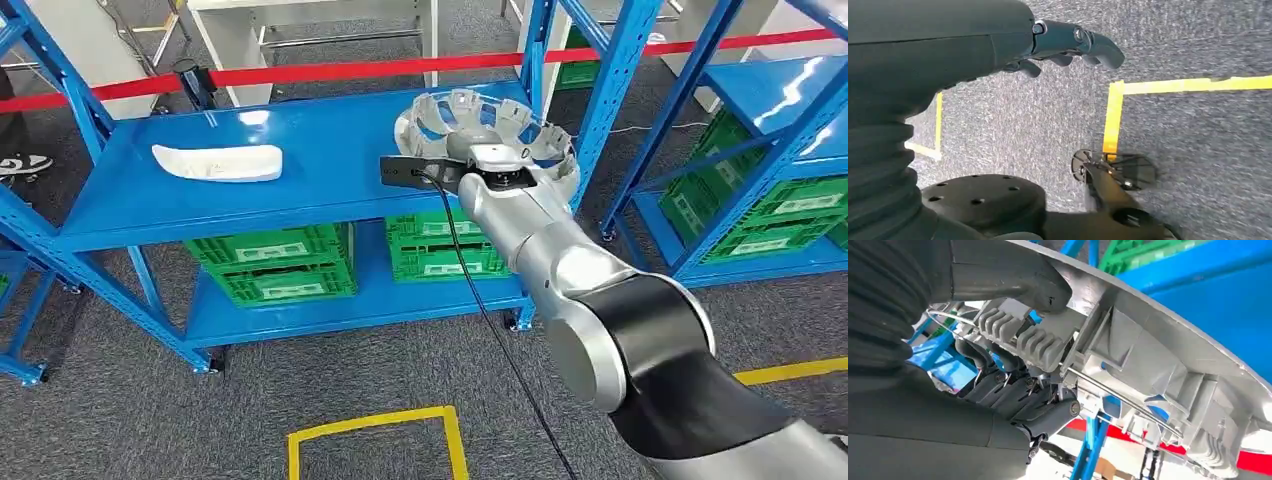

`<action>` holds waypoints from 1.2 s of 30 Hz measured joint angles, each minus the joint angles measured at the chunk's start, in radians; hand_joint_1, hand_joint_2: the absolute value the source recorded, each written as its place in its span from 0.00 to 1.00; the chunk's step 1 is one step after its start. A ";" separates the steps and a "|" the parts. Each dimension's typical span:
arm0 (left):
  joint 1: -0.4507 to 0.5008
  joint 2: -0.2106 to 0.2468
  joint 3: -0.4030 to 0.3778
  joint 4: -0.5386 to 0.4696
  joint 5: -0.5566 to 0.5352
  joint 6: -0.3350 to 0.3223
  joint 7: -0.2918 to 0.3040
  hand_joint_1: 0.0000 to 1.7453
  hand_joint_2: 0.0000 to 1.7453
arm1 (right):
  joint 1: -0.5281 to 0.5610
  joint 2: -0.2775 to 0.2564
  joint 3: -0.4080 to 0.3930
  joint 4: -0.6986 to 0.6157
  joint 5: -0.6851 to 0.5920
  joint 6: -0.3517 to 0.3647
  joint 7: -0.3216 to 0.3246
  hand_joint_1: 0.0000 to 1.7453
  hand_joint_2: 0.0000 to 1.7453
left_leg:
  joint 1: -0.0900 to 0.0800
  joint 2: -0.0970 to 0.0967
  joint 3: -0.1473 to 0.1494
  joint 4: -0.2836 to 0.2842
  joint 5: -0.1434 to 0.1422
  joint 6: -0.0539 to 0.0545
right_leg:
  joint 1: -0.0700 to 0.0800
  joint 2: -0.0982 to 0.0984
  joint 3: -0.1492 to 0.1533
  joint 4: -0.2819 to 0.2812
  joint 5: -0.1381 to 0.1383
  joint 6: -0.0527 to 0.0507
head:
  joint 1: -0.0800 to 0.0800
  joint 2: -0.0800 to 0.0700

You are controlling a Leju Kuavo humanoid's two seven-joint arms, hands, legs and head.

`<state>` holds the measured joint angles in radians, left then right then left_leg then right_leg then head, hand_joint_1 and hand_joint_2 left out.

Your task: Take the parts from the cabinet and place them on the table.

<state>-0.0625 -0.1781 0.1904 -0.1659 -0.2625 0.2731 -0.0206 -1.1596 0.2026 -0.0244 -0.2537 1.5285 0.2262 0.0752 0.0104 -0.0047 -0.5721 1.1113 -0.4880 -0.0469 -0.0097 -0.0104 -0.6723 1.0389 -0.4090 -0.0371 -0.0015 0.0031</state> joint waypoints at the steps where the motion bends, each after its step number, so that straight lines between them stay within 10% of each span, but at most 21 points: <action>1: -0.002 0.001 0.000 0.000 0.000 0.003 0.002 0.00 1.00 | -0.001 -0.001 0.000 0.000 0.000 -0.001 0.003 0.94 1.00 | -0.004 -0.002 0.051 -0.069 -0.038 0.006 | 0.004 0.000 -0.008 0.000 0.006 0.007 | 0.000 0.000; 5: 0.002 0.002 0.000 0.000 -0.004 0.034 0.025 0.00 1.00 | -0.002 -0.005 0.000 0.000 -0.003 -0.019 0.018 0.94 1.00 | -0.008 -0.002 0.031 -0.090 -0.015 0.038 | 0.004 0.002 -0.015 -0.013 0.048 0.031 | -0.001 0.000; 7: 0.004 0.003 0.000 0.000 -0.008 0.045 0.047 0.00 1.00 | -0.005 -0.011 0.000 0.000 -0.003 -0.023 0.017 0.94 1.00 | -0.004 0.005 0.013 -0.095 0.007 0.057 | -0.001 0.008 -0.038 0.032 -0.023 0.038 | 0.001 0.000; 10: 0.005 0.004 0.000 0.000 -0.011 0.047 0.054 0.00 1.00 | -0.007 -0.013 0.000 0.000 -0.003 -0.023 0.016 0.94 1.00 | -0.005 0.009 -0.030 -0.093 0.042 0.065 | -0.001 0.009 -0.100 0.255 -0.170 0.047 | 0.002 0.000; 12: 0.006 0.005 0.000 0.000 -0.011 0.048 0.054 0.00 1.00 | -0.005 -0.014 0.000 0.000 -0.003 -0.023 0.016 0.94 1.00 | -0.006 0.009 -0.063 -0.087 0.065 0.064 | -0.001 0.009 -0.087 0.305 -0.149 0.046 | 0.002 0.000; 14: 0.006 0.005 0.000 0.000 -0.011 0.052 0.065 0.00 1.00 | -0.005 -0.014 0.000 0.000 -0.003 -0.023 0.013 0.94 1.00 | -0.005 0.008 -0.095 -0.080 0.085 0.059 | -0.001 0.009 0.005 0.197 -0.081 0.040 | 0.002 0.000; 16: 0.007 0.005 0.000 0.000 -0.013 0.053 0.084 0.00 1.00 | -0.006 -0.011 0.000 -0.001 -0.003 -0.023 -0.001 0.94 1.00 | -0.008 0.006 -0.115 -0.073 0.099 0.050 | 0.003 0.009 0.124 0.030 -0.120 0.030 | 0.002 0.000; 20: 0.009 0.004 0.000 -0.001 -0.018 0.054 0.092 0.00 1.00 | -0.003 0.007 0.008 0.000 0.010 -0.023 -0.027 0.94 1.00 | -0.009 0.006 -0.119 -0.088 0.137 0.022 | 0.010 0.013 0.121 -0.004 -0.106 0.011 | 0.005 0.000; 22: 0.012 0.006 0.000 -0.001 -0.026 0.049 0.086 0.00 1.00 | -0.002 0.026 0.015 0.000 0.017 -0.024 -0.054 0.94 1.00 | -0.004 0.005 -0.140 -0.060 0.085 0.008 | 0.001 0.010 0.105 -0.015 -0.079 -0.003 | 0.003 0.000; 24: 0.011 0.008 0.000 -0.002 -0.037 0.037 0.078 0.00 1.00 | -0.002 0.044 0.017 0.000 0.018 -0.029 -0.096 0.94 1.00 | -0.001 0.004 -0.170 0.074 -0.042 -0.005 | 0.001 0.012 0.077 -0.015 -0.055 -0.011 | 0.002 0.000; 26: 0.010 0.009 0.000 -0.002 -0.047 0.030 0.073 0.00 1.00 | 0.001 0.064 0.023 0.000 0.018 -0.034 -0.151 0.94 1.00 | -0.001 0.004 -0.188 0.198 -0.090 -0.012 | 0.002 0.012 0.049 -0.013 -0.033 -0.011 | 0.001 0.000; 28: 0.010 0.011 -0.001 -0.002 -0.054 0.024 0.069 0.00 1.00 | 0.006 0.089 0.034 0.000 0.011 -0.038 -0.222 0.94 1.00 | -0.001 0.005 -0.146 0.195 -0.038 -0.012 | 0.001 0.014 0.016 -0.009 -0.011 -0.009 | 0.001 0.000; 30: 0.007 0.014 -0.001 -0.003 -0.062 0.019 0.061 0.00 1.00 | 0.014 0.112 0.070 -0.011 -0.097 -0.018 -0.296 0.94 1.00 | -0.001 0.005 -0.037 0.062 0.007 -0.006 | 0.002 0.015 -0.009 -0.004 0.008 -0.003 | 0.001 0.000; 32: 0.003 0.016 -0.002 -0.008 -0.068 0.015 0.055 0.00 1.00 | 0.027 0.124 0.192 -0.057 -0.331 0.006 -0.317 0.94 1.00 | -0.009 0.003 0.065 -0.095 -0.055 0.008 | 0.005 0.014 -0.021 -0.001 0.022 0.008 | 0.003 0.000; 36: 0.004 0.016 -0.002 -0.007 -0.074 -0.002 0.025 0.00 1.00 | 0.040 0.146 0.519 -0.119 -0.634 0.025 -0.337 0.94 1.00 | -0.004 0.003 0.039 -0.097 -0.017 0.042 | 0.008 0.014 -0.028 -0.020 0.058 0.031 | -0.002 0.000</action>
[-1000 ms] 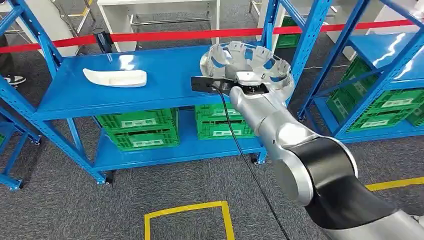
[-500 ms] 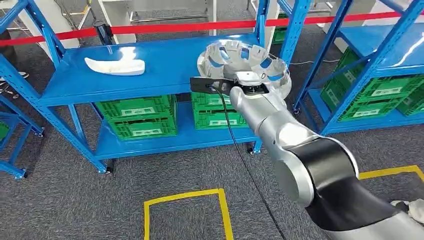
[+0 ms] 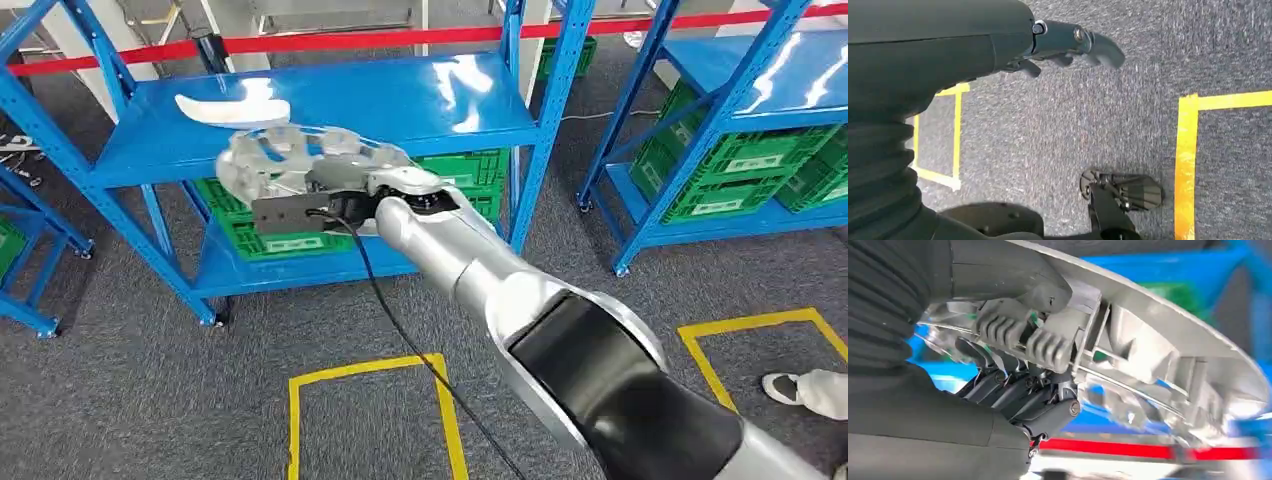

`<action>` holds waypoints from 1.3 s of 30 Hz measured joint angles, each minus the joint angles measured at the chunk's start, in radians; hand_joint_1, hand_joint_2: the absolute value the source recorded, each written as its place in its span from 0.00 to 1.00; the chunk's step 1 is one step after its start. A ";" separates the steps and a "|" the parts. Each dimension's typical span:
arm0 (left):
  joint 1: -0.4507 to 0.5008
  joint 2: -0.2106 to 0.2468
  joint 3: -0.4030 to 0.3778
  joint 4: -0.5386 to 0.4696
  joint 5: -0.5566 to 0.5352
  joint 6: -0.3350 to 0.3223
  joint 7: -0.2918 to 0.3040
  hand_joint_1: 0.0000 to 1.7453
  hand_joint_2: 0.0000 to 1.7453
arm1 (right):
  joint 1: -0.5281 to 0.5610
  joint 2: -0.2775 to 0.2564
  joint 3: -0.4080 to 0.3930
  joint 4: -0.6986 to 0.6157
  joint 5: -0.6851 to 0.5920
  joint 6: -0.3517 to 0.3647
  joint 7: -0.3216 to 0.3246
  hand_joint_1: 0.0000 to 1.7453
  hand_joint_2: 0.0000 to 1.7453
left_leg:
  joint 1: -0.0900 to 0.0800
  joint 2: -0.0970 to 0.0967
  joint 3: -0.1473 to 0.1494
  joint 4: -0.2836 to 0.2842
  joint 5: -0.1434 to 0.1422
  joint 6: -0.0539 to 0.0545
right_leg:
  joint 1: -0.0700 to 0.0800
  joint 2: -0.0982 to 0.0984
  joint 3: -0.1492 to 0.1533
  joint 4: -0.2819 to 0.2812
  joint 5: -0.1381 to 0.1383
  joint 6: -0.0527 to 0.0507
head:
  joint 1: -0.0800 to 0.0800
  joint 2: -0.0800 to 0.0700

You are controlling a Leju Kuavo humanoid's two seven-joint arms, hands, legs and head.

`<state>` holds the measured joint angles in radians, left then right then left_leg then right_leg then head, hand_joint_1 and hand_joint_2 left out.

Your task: Take the parts from the cabinet and place them on the table.

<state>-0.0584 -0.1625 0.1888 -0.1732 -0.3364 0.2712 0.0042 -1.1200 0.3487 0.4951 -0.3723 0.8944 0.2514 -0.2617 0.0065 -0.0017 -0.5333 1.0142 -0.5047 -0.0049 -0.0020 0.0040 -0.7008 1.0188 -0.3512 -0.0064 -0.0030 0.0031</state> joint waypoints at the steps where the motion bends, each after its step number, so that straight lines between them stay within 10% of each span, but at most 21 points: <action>1: -0.001 0.002 0.000 0.000 0.000 -0.002 -0.005 0.00 1.00 | 0.001 0.000 0.071 -0.015 -0.034 0.003 -0.004 0.94 1.00 | 0.001 0.005 -0.011 -0.003 0.013 0.010 | -0.004 0.000 -0.010 0.018 -0.036 0.004 | 0.001 0.000; 3: 0.001 0.003 0.000 -0.001 0.000 -0.010 -0.012 0.00 1.00 | 0.004 0.002 0.182 -0.043 -0.055 0.007 -0.005 0.94 1.00 | 0.001 0.003 -0.040 -0.002 0.038 0.021 | -0.008 -0.001 -0.050 0.152 -0.166 0.010 | 0.004 0.000; 5: 0.003 0.003 0.000 -0.001 0.000 -0.010 -0.014 0.00 1.00 | 0.010 0.002 0.244 -0.055 -0.062 0.009 -0.005 0.94 1.00 | 0.000 0.001 -0.070 0.000 0.061 0.021 | -0.007 -0.001 -0.079 0.297 -0.231 0.014 | 0.004 0.000; 11: 0.003 0.003 0.000 -0.001 0.000 -0.010 -0.014 0.00 1.00 | 0.015 0.002 0.263 -0.058 -0.065 0.010 -0.005 0.94 1.00 | 0.000 0.001 -0.085 0.002 0.071 0.021 | -0.006 -0.001 -0.074 0.325 -0.220 0.013 | 0.004 0.000; 13: 0.004 0.003 0.000 -0.001 0.000 -0.010 -0.014 0.00 1.00 | 0.021 0.003 0.319 -0.072 -0.067 0.010 -0.002 0.94 1.00 | -0.007 -0.001 -0.133 0.007 0.105 0.019 | 0.002 -0.001 0.047 0.205 -0.133 -0.009 | 0.004 0.000; 14: 0.007 -0.001 0.000 -0.003 0.000 -0.011 -0.014 0.00 1.00 | 0.021 0.010 0.346 -0.087 -0.068 0.010 0.000 0.94 1.00 | -0.007 0.006 -0.151 0.007 0.135 0.001 | 0.019 -0.010 0.194 -0.001 -0.190 -0.028 | 0.000 0.000; 17: 0.007 -0.001 0.000 -0.002 0.000 -0.012 -0.015 0.00 1.00 | 0.017 0.010 0.366 -0.089 -0.067 0.009 -0.002 0.94 1.00 | -0.006 0.011 -0.154 -0.007 0.164 -0.019 | 0.021 -0.008 0.175 -0.025 -0.158 -0.042 | 0.008 0.000; 22: 0.008 0.003 0.000 -0.002 0.000 -0.013 -0.014 0.00 1.00 | 0.019 0.013 0.381 -0.092 -0.068 0.011 -0.002 0.94 1.00 | 0.010 0.003 -0.219 0.252 -0.064 -0.046 | 0.009 -0.014 0.115 -0.027 -0.095 -0.052 | 0.003 0.000; 24: 0.008 0.006 0.000 -0.002 0.000 -0.016 -0.015 0.00 1.00 | 0.018 0.013 0.389 -0.092 -0.073 0.010 -0.002 0.94 1.00 | 0.017 0.003 -0.199 0.298 -0.026 -0.056 | 0.003 -0.015 0.079 -0.017 -0.074 -0.044 | 0.003 0.000; 26: 0.006 0.008 0.000 -0.002 0.000 -0.016 -0.014 0.00 1.00 | 0.017 0.013 0.393 -0.091 -0.090 0.006 0.001 0.94 1.00 | 0.025 0.004 -0.108 0.199 0.037 -0.068 | -0.007 -0.015 0.043 -0.001 -0.059 -0.031 | 0.003 0.000; 28: 0.001 0.007 0.000 -0.002 0.000 -0.016 -0.013 0.00 1.00 | 0.013 0.013 0.398 -0.091 -0.101 0.003 0.001 0.94 1.00 | 0.024 0.001 0.006 0.048 -0.025 -0.081 | -0.006 -0.015 0.017 0.018 -0.049 -0.016 | 0.002 0.000; 29: 0.000 0.007 0.000 -0.002 -0.002 -0.016 -0.011 0.00 1.00 | 0.012 0.013 0.401 -0.088 -0.108 -0.006 0.003 0.94 1.00 | 0.019 -0.004 0.008 0.024 -0.033 -0.053 | -0.004 -0.015 0.012 0.022 -0.042 -0.010 | 0.003 0.000; 33: 0.002 0.007 0.000 0.000 -0.002 -0.015 -0.005 0.00 1.00 | 0.008 0.007 0.410 -0.070 -0.121 -0.029 0.001 0.94 1.00 | 0.020 0.002 -0.019 0.023 -0.004 -0.007 | -0.010 -0.014 0.004 0.014 -0.019 0.016 | 0.007 0.000; 37: 0.002 0.006 0.000 0.000 -0.001 -0.009 -0.003 0.00 1.00 | -0.002 0.004 0.417 -0.051 -0.137 -0.029 0.013 0.94 1.00 | 0.014 0.002 -0.074 0.024 0.039 0.013 | -0.009 -0.008 -0.072 0.260 -0.233 0.025 | 0.014 0.000; 39: 0.002 0.006 0.000 0.000 -0.001 -0.009 -0.007 0.00 1.00 | -0.002 0.004 0.419 -0.041 -0.141 -0.029 0.008 0.94 1.00 | 0.009 0.002 -0.102 0.025 0.059 0.013 | -0.006 -0.007 -0.068 0.331 -0.224 0.019 | 0.014 0.000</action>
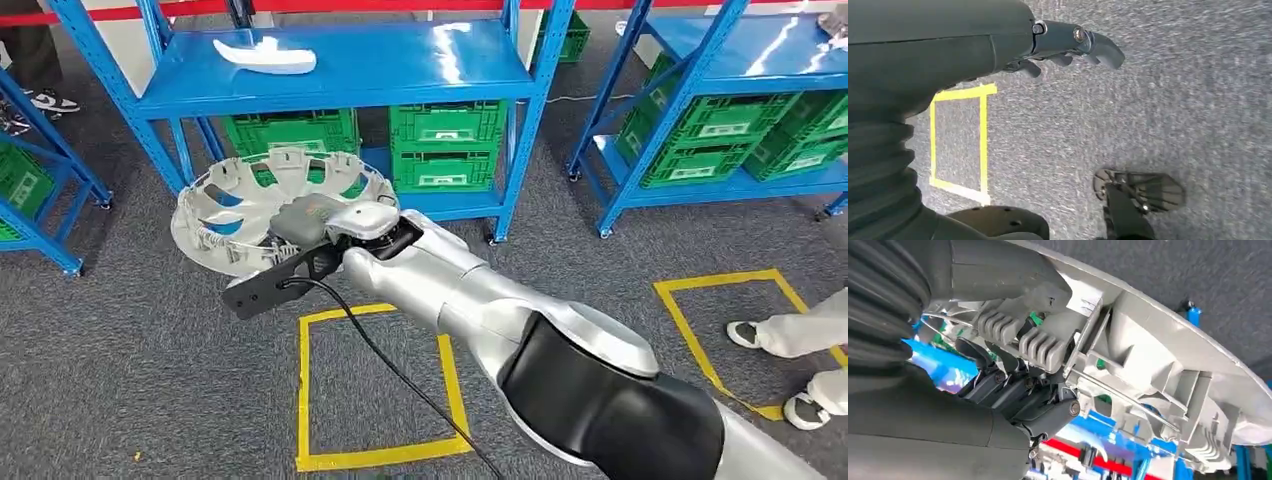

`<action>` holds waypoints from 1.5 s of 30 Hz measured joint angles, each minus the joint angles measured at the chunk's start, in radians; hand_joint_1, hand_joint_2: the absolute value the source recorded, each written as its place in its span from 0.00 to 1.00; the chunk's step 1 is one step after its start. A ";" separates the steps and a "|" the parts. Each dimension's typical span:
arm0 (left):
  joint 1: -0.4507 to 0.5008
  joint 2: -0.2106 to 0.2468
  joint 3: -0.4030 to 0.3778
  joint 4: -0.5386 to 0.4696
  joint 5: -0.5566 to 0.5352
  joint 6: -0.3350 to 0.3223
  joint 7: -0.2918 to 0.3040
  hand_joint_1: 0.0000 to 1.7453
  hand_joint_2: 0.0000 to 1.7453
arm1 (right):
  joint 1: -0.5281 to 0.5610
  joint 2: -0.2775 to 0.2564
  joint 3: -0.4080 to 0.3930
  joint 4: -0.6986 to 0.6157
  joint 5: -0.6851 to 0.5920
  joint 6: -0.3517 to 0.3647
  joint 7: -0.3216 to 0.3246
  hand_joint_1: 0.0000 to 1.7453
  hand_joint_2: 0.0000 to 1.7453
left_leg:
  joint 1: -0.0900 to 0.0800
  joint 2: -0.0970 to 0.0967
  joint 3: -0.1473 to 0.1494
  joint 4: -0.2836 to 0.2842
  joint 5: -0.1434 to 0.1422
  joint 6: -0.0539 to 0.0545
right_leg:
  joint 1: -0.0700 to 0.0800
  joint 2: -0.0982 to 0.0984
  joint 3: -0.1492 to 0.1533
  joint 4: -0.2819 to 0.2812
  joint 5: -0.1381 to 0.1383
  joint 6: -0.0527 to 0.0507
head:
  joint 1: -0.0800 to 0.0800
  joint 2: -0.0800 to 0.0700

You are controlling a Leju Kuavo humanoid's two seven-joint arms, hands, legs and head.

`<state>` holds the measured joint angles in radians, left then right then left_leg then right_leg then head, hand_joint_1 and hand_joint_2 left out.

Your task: Take the parts from the cabinet and place them on the table.

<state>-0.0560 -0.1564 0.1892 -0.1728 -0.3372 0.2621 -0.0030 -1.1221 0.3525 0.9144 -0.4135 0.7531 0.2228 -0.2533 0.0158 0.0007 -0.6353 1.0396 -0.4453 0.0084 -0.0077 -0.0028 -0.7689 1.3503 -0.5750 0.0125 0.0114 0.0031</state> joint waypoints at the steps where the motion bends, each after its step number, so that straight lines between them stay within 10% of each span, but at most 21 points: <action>1: 0.000 0.000 0.000 0.000 0.000 0.000 -0.002 0.00 1.00 | 0.000 0.000 0.001 0.004 -0.001 0.000 -0.002 0.94 1.00 | -0.003 0.000 -0.013 0.001 0.010 -0.001 | 0.003 0.001 0.030 -0.023 0.034 -0.007 | 0.000 0.000; 3: 0.000 0.000 0.000 0.000 -0.003 0.000 -0.007 0.00 1.00 | -0.003 0.000 0.002 0.011 -0.006 -0.001 -0.008 0.94 1.00 | -0.008 0.000 -0.034 0.001 0.028 -0.002 | 0.015 0.002 0.142 -0.164 0.084 -0.031 | 0.000 0.000; 5: -0.001 -0.005 0.000 0.000 -0.008 0.000 -0.007 0.00 1.00 | -0.013 0.001 0.003 0.015 -0.010 -0.005 -0.010 0.94 1.00 | -0.011 0.002 -0.044 0.001 0.042 -0.011 | 0.028 0.004 0.254 -0.330 0.029 -0.060 | -0.001 0.000; 6: -0.002 -0.004 0.000 0.000 -0.011 0.000 -0.007 0.00 1.00 | -0.019 0.002 0.003 0.018 -0.012 -0.010 -0.012 0.94 1.00 | -0.002 0.005 -0.040 -0.007 0.054 -0.018 | 0.030 0.005 0.251 -0.332 0.042 -0.043 | -0.001 0.000; 9: -0.003 -0.005 -0.001 0.000 -0.020 0.000 -0.006 0.00 1.00 | -0.032 0.001 0.003 0.031 -0.015 -0.023 -0.013 0.94 1.00 | -0.005 0.002 -0.047 -0.018 0.076 -0.036 | 0.023 0.002 0.241 -0.360 0.069 -0.056 | 0.004 0.000; 13: -0.004 0.000 -0.001 0.000 -0.027 0.000 -0.006 0.00 1.00 | -0.036 -0.001 0.003 0.050 -0.020 -0.028 -0.013 0.94 1.00 | 0.001 0.000 -0.112 0.189 -0.101 -0.055 | 0.017 -0.004 0.209 -0.363 0.107 -0.067 | 0.001 0.000; 15: -0.005 0.003 -0.002 0.000 -0.029 0.000 -0.006 0.00 1.00 | -0.034 -0.003 0.003 0.058 -0.021 -0.028 -0.013 0.94 1.00 | 0.003 0.000 -0.124 0.282 -0.113 -0.060 | 0.016 -0.004 0.182 -0.356 0.122 -0.064 | 0.001 0.000; 18: -0.006 0.006 -0.002 0.000 -0.035 0.000 -0.002 0.00 1.00 | -0.034 -0.006 0.003 0.065 -0.028 -0.030 -0.013 0.94 1.00 | 0.005 0.000 0.002 0.131 -0.027 -0.065 | 0.008 -0.003 0.144 -0.335 0.135 -0.053 | 0.000 0.000; 20: -0.014 0.005 -0.002 0.000 -0.040 -0.001 0.002 0.00 1.00 | -0.036 -0.008 0.003 0.068 -0.038 -0.037 -0.012 0.94 1.00 | -0.002 -0.003 0.088 0.012 -0.062 -0.064 | 0.011 -0.003 0.122 -0.320 0.141 -0.042 | -0.001 0.000; 24: -0.017 0.005 -0.003 0.000 -0.041 -0.006 0.016 0.00 1.00 | -0.035 -0.015 0.003 0.072 -0.049 -0.057 -0.015 0.94 1.00 | 0.001 -0.006 0.065 -0.005 -0.055 -0.030 | 0.015 -0.003 0.105 -0.315 0.166 -0.024 | 0.000 0.000; 27: -0.020 0.007 -0.002 0.000 -0.041 -0.007 0.018 0.00 1.00 | -0.035 -0.023 0.003 0.073 -0.050 -0.058 -0.015 0.94 1.00 | 0.002 -0.003 0.045 -0.006 -0.036 -0.004 | 0.008 0.001 0.048 -0.178 0.057 -0.005 | 0.004 0.000; 30: -0.020 0.008 -0.002 0.000 -0.041 -0.008 0.018 0.00 1.00 | -0.031 -0.028 0.003 0.076 -0.050 -0.057 -0.015 0.94 1.00 | 0.002 -0.002 0.021 -0.005 -0.017 -0.002 | 0.008 0.002 -0.013 0.002 -0.017 -0.001 | 0.004 0.000; 34: -0.022 0.008 -0.003 0.000 -0.041 -0.007 0.026 0.00 1.00 | -0.031 -0.031 0.003 0.077 -0.053 -0.060 -0.019 0.94 1.00 | 0.000 -0.003 0.002 -0.005 0.005 -0.010 | 0.014 0.003 0.180 -0.283 0.088 -0.026 | 0.004 0.000; 35: -0.022 0.006 -0.002 0.000 -0.041 -0.006 0.029 0.00 1.00 | -0.031 -0.031 0.003 0.077 -0.053 -0.066 -0.023 0.94 1.00 | -0.004 -0.003 -0.004 -0.004 0.009 -0.016 | 0.018 0.003 0.199 -0.328 0.071 -0.032 | 0.004 0.000; 38: -0.029 0.006 -0.003 0.000 -0.044 -0.003 0.028 0.00 1.00 | -0.031 -0.031 0.003 0.077 -0.053 -0.078 -0.028 0.94 1.00 | 0.000 0.001 -0.009 -0.011 0.024 -0.034 | 0.023 0.003 0.184 -0.329 0.089 -0.036 | 0.004 0.000; 39: -0.030 0.005 -0.004 0.000 -0.051 -0.003 0.026 0.00 1.00 | -0.030 -0.031 0.003 0.078 -0.053 -0.079 -0.028 0.94 1.00 | -0.005 0.002 -0.009 -0.011 0.015 -0.025 | 0.021 0.003 0.186 -0.338 0.096 -0.029 | 0.004 0.000; 40: -0.031 0.007 -0.005 0.000 -0.053 -0.006 0.022 0.00 1.00 | -0.030 -0.033 0.003 0.078 -0.052 -0.082 -0.027 0.94 1.00 | -0.004 0.003 -0.011 -0.018 0.022 0.006 | 0.020 0.003 0.182 -0.338 0.099 -0.026 | 0.003 0.000; 42: -0.032 0.008 -0.007 0.000 -0.055 -0.013 0.016 0.00 1.00 | -0.027 -0.036 0.003 0.079 -0.051 -0.092 -0.026 0.94 1.00 | -0.004 0.003 -0.011 -0.024 0.031 -0.010 | 0.021 0.004 0.177 -0.338 0.103 -0.032 | 0.003 0.000; 45: -0.034 0.010 -0.009 0.000 -0.061 -0.024 0.016 0.00 1.00 | -0.020 -0.046 0.003 0.081 -0.052 -0.118 -0.004 0.94 1.00 | -0.005 0.003 -0.015 -0.027 0.039 -0.007 | 0.020 0.004 0.171 -0.337 0.110 -0.035 | 0.003 0.000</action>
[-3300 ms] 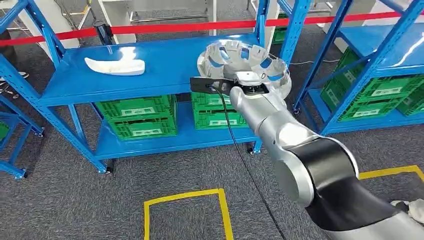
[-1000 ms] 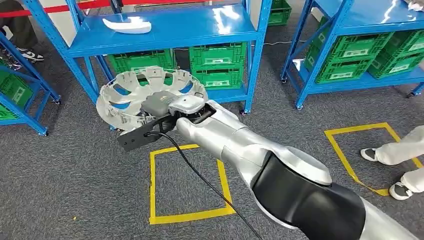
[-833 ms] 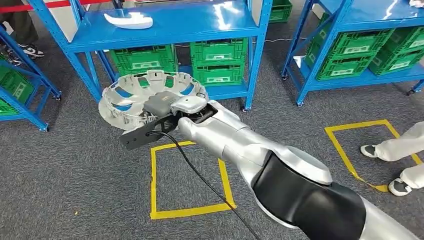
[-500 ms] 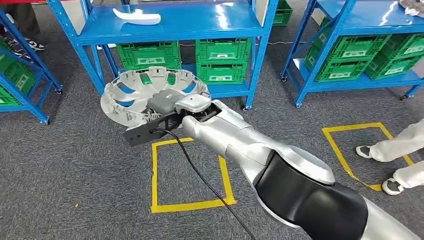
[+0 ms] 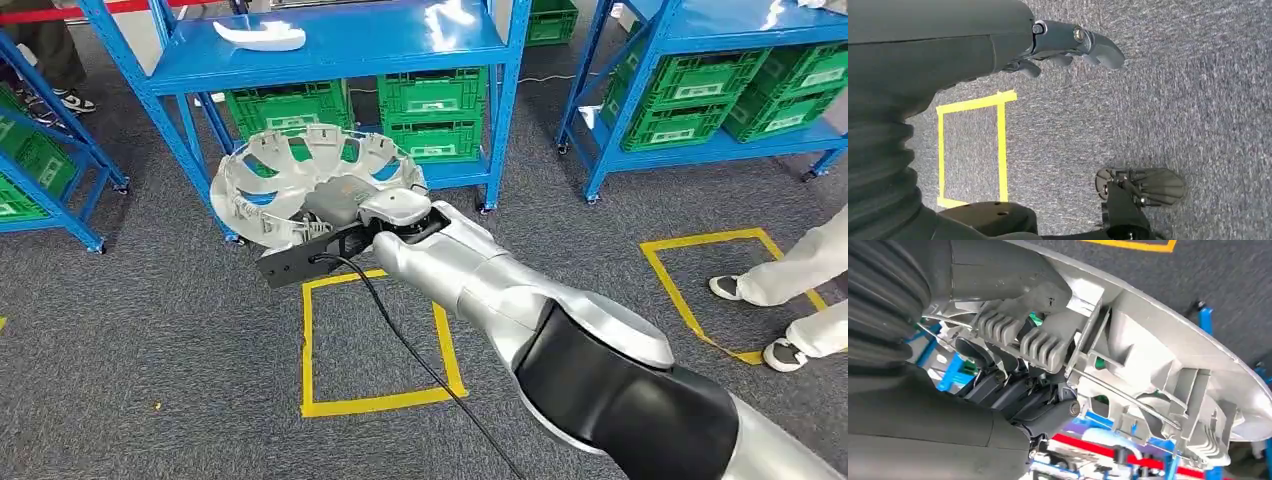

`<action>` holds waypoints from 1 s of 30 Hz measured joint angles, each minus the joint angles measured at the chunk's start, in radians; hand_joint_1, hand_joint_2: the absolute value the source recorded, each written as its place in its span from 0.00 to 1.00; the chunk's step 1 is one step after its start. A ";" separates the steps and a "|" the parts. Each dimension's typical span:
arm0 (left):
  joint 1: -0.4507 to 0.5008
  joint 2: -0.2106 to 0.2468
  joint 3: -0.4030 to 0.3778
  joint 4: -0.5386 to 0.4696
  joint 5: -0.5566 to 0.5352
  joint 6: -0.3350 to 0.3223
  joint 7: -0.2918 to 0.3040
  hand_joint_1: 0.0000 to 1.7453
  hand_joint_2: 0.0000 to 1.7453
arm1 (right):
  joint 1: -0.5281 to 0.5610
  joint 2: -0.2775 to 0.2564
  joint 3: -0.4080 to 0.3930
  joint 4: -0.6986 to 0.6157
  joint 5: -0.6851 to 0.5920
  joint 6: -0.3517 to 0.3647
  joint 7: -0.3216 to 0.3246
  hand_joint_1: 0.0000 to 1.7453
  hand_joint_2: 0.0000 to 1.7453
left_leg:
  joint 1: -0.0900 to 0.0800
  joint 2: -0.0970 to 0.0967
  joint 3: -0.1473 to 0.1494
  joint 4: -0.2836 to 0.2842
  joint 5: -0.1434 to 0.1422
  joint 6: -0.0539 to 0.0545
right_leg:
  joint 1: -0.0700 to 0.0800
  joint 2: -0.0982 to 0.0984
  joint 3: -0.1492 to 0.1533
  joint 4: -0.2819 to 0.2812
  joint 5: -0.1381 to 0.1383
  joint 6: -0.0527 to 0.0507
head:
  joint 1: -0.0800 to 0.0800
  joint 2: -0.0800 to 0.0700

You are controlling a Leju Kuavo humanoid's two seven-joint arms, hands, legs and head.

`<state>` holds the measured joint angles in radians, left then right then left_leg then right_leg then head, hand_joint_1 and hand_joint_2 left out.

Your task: Take the parts from the cabinet and place them on the table.

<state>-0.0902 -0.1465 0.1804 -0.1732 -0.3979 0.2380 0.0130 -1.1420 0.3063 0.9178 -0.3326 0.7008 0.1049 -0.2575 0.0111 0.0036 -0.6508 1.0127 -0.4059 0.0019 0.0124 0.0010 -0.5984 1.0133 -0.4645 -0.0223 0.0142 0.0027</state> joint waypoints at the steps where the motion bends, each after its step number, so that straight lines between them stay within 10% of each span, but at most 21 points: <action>1: -0.001 0.000 -0.001 0.000 -0.002 -0.003 0.003 0.00 1.00 | 0.006 -0.005 0.000 0.001 0.000 -0.006 0.002 0.94 1.00 | 0.000 0.000 -0.001 0.000 0.002 0.000 | 0.000 0.000 -0.001 0.001 0.001 0.000 | 0.000 0.000; 9: -0.011 0.000 -0.016 0.000 -0.027 -0.023 0.016 0.00 1.00 | 0.034 -0.039 -0.009 0.006 0.002 -0.027 0.021 0.94 1.00 | 0.011 -0.006 0.002 -0.022 0.025 -0.005 | -0.002 -0.005 -0.004 0.006 0.000 0.015 | 0.000 0.000; 14: -0.023 0.002 -0.026 0.000 -0.042 -0.032 0.021 0.00 1.00 | 0.054 -0.079 -0.016 0.006 0.003 -0.042 0.031 0.94 1.00 | 0.014 -0.035 -0.019 -0.024 0.040 -0.001 | -0.020 0.000 -0.122 0.297 -0.172 0.045 | 0.002 0.000; 17: -0.023 0.003 -0.026 0.000 -0.042 -0.032 0.029 0.00 1.00 | 0.060 -0.088 -0.016 0.007 0.006 -0.041 0.034 0.94 1.00 | 0.026 -0.063 -0.040 -0.009 0.048 -0.015 | -0.035 0.006 -0.040 0.164 -0.098 0.057 | 0.002 0.000; 19: -0.026 0.004 -0.026 0.000 -0.043 -0.032 0.029 0.00 1.00 | 0.054 -0.089 -0.019 0.007 0.008 -0.041 0.035 0.94 1.00 | 0.031 -0.079 -0.060 0.008 0.053 -0.031 | -0.045 0.056 0.033 0.030 -0.071 0.064 | 0.001 0.000; 24: -0.025 0.012 -0.026 0.000 -0.036 -0.036 0.025 0.00 1.00 | 0.047 -0.083 -0.027 0.007 0.013 -0.036 0.043 0.94 1.00 | 0.032 -0.116 -0.072 -0.011 0.083 -0.072 | -0.039 0.009 0.020 0.030 -0.042 0.003 | 0.002 0.000; 26: -0.022 0.012 -0.026 0.000 -0.032 -0.037 0.018 0.00 1.00 | 0.047 -0.078 -0.027 0.007 0.019 -0.035 0.045 0.94 1.00 | 0.023 -0.040 -0.109 0.072 0.013 -0.068 | -0.034 -0.007 0.015 0.029 -0.033 -0.011 | -0.008 0.000; 30: -0.021 0.009 -0.026 0.000 -0.030 -0.029 0.014 0.00 1.00 | 0.047 -0.078 -0.029 0.007 0.022 -0.033 0.044 0.94 1.00 | 0.021 -0.009 -0.183 0.323 -0.106 -0.067 | -0.021 -0.057 0.001 0.029 -0.027 -0.019 | -0.008 0.000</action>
<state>-0.1109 -0.1373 0.1549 -0.1732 -0.4280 0.2087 0.0267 -1.0949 0.2281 0.8888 -0.3254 0.7229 0.0717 -0.2140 0.0326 -0.0054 -0.8342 1.3361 -0.5115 -0.0652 -0.0081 -0.0559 -0.5979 1.0423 -0.4913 -0.0411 0.0057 0.0031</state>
